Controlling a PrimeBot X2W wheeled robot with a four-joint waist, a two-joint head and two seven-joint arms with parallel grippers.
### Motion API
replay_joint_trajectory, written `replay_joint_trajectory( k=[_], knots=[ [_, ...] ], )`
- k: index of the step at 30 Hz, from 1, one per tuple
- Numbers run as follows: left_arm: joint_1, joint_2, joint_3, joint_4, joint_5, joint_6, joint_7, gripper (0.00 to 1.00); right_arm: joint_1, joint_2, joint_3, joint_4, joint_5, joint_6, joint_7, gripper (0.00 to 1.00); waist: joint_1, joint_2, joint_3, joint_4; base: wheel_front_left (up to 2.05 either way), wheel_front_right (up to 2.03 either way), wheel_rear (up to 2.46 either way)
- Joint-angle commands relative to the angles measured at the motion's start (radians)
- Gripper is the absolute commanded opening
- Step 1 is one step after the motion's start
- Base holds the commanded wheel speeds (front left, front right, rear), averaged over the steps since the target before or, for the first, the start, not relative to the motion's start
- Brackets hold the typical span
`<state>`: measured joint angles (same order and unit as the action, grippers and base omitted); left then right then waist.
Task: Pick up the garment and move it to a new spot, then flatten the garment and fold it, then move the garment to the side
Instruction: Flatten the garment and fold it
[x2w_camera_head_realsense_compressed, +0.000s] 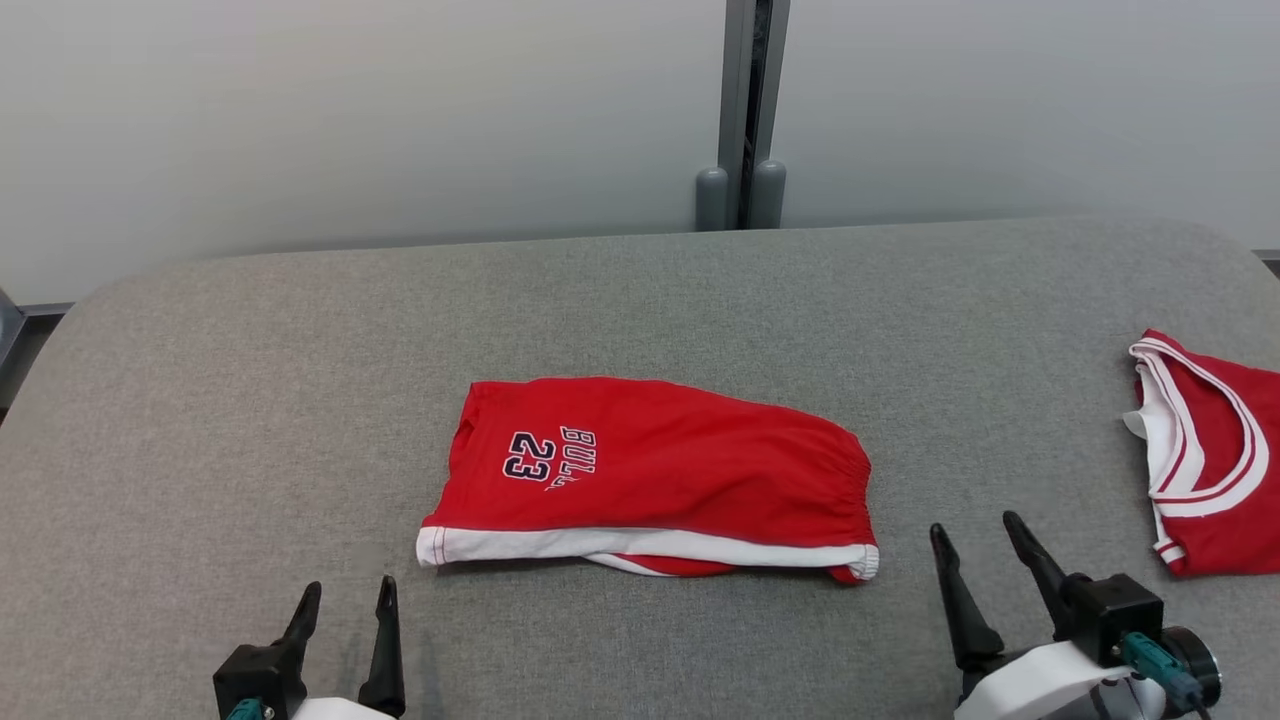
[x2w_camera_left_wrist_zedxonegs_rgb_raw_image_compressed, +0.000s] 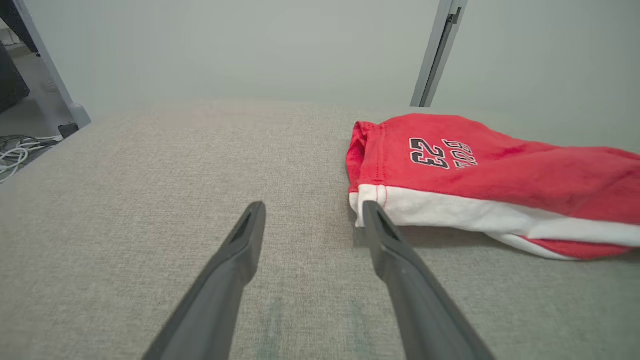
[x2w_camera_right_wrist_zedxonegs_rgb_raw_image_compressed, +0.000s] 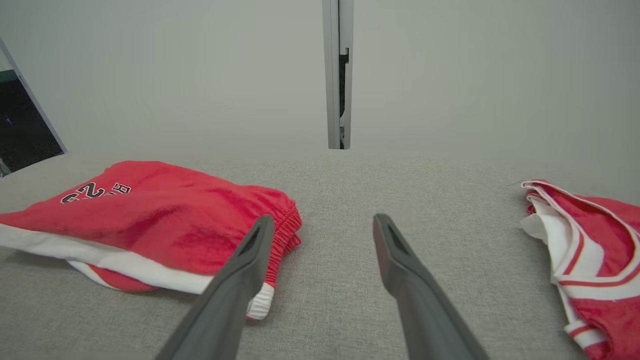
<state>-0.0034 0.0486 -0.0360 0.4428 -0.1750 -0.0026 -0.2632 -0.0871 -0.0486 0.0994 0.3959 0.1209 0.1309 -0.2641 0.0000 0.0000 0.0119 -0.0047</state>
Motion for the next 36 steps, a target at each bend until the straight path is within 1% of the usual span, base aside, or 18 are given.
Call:
replay_joint_trajectory(
  k=[1,2,8,17,22,26,36],
  knots=[
    [-0.017,0.005,-0.003,0.004,-0.024,-0.014,-0.002,1.00,-0.004,-0.005,0.013,0.014,0.009,0.000,0.000,1.00,0.0000,0.0000,0.014,-0.001,0.00,0.00,0.00],
    [-0.017,0.005,-0.003,0.004,-0.024,-0.014,-0.002,1.00,-0.004,-0.005,0.013,0.014,0.009,0.000,0.000,1.00,0.0000,0.0000,0.014,-0.001,0.00,0.00,0.00],
    [-0.061,0.005,-0.038,0.008,-0.111,-0.075,-0.002,1.00,-0.040,-0.005,0.051,0.041,0.021,0.000,0.000,1.00,0.0000,0.0000,0.086,-0.007,0.00,0.00,0.00],
    [-0.116,0.004,-0.044,0.032,-0.173,-0.120,-0.002,1.00,-0.082,-0.005,0.060,0.052,0.017,0.000,0.000,1.00,0.0000,0.0000,0.152,-0.032,0.00,0.00,0.00],
    [-0.132,0.005,-0.048,0.032,-0.183,-0.129,-0.002,1.00,-0.090,-0.005,0.059,0.049,0.014,0.000,0.000,1.00,0.0000,0.0000,0.166,-0.042,0.00,0.00,0.00],
    [-0.135,0.005,-0.071,0.022,-0.195,-0.129,-0.002,1.00,-0.095,-0.005,0.060,0.049,0.012,0.000,0.000,1.00,0.0000,0.0000,0.174,-0.047,0.00,0.00,0.00],
    [-0.129,0.005,-0.079,0.000,-0.187,-0.129,-0.002,1.00,-0.097,-0.005,0.057,0.050,0.007,0.000,0.000,1.00,0.0000,0.0000,0.179,-0.045,0.00,0.00,0.00]
  ],
)
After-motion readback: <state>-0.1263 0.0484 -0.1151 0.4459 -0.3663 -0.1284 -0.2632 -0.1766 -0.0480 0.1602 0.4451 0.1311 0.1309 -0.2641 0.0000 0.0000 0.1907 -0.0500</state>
